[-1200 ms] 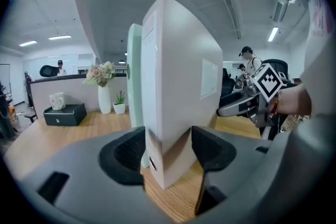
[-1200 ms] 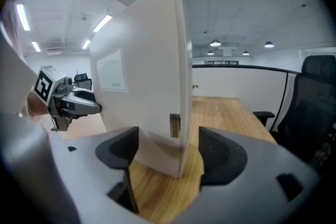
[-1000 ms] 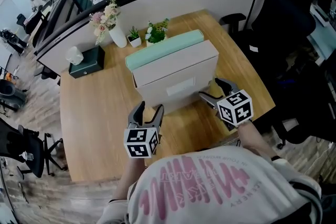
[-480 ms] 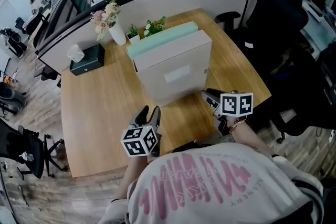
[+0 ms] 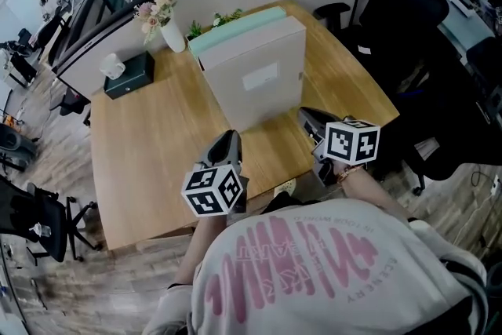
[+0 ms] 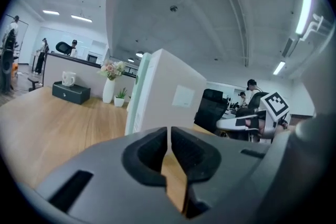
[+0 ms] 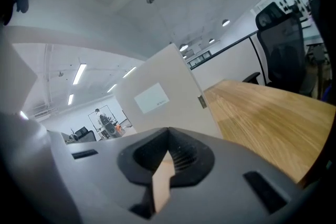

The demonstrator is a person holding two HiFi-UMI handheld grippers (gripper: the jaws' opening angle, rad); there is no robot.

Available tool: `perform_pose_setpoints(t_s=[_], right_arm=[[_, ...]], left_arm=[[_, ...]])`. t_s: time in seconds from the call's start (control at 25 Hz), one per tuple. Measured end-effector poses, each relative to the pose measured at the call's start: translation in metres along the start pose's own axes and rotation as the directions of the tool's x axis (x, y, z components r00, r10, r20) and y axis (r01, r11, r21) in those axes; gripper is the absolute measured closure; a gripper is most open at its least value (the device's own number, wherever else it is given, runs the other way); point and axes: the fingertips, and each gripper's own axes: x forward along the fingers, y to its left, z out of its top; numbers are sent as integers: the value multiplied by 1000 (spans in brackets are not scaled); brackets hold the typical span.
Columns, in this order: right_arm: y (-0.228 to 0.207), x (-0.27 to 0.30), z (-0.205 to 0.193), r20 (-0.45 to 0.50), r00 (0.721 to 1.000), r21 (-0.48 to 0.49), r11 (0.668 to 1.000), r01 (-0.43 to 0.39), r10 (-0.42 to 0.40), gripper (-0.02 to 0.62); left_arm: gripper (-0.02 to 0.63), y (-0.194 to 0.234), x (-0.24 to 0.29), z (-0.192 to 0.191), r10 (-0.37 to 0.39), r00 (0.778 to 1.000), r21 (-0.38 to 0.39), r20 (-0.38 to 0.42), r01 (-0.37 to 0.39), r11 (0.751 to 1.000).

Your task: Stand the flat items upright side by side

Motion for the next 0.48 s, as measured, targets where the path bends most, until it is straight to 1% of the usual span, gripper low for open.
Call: perform_pose_setpoints(t_s=[0.08,0.2,0.32,0.48], right_arm=[[8,-5,4,35,999,-22,1000,-8,8,598],[17,-13,4,69,998,-42,999,-9,11,598],[19,-19,1,72,997,-61,998,15,-10,598],[14,-26,-4,79,995,-79,995,66,-60,598]], left_arm=[[603,-4,-6,4,0,1000,20,15,0,1000],[604,-8,-14,9,2,999,23,42,-3,1000],[604,-8,-20,13,12,998,37,68,-15,999],[604,-14,-22,11,-13,998,51,69,9,999]])
